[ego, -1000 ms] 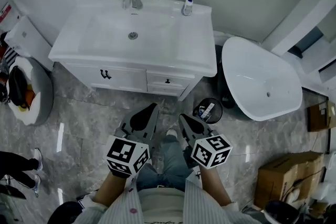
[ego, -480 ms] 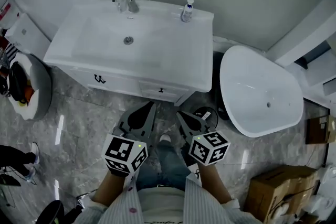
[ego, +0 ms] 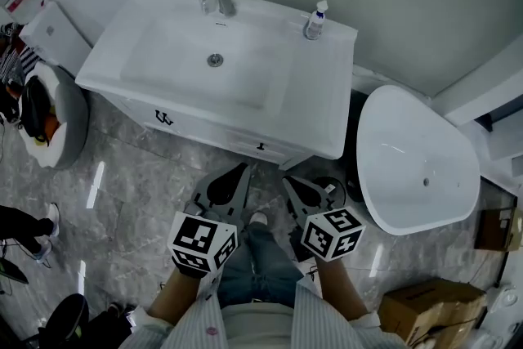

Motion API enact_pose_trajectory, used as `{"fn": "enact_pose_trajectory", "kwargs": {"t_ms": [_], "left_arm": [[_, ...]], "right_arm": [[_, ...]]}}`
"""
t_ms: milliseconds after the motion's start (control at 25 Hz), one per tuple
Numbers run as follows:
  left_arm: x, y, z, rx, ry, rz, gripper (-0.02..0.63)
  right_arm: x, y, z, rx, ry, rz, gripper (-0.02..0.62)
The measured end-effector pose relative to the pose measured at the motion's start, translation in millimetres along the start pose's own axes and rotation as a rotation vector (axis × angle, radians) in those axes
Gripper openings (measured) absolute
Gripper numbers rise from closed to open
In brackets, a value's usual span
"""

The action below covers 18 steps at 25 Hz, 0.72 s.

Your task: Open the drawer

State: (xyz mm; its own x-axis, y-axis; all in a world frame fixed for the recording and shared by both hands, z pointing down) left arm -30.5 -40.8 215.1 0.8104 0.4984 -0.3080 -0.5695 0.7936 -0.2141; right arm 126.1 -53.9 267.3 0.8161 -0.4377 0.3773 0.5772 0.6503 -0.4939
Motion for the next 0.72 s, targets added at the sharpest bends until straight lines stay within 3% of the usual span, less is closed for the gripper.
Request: {"fn": "enact_pose_trajectory", "kwargs": {"t_ms": [720], "left_arm": [[-36,6,59,-0.090,0.023,0.054,0.017]], "right_arm": [[-12,-34,47,-0.037,-0.030,0.077,0.007]]}}
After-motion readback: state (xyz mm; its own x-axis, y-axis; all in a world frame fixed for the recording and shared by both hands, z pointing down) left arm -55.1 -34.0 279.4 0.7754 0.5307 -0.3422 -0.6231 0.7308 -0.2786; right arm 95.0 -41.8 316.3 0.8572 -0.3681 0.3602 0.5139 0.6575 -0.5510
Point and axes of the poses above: the fingertips, and each gripper's own axes: y backward along the fingers, x to its right, z out of its underside, the point moved 6 cm from there along y, backward along the fingers, and after that the axes turned 8 degrees about z, right-handed, at the moved point
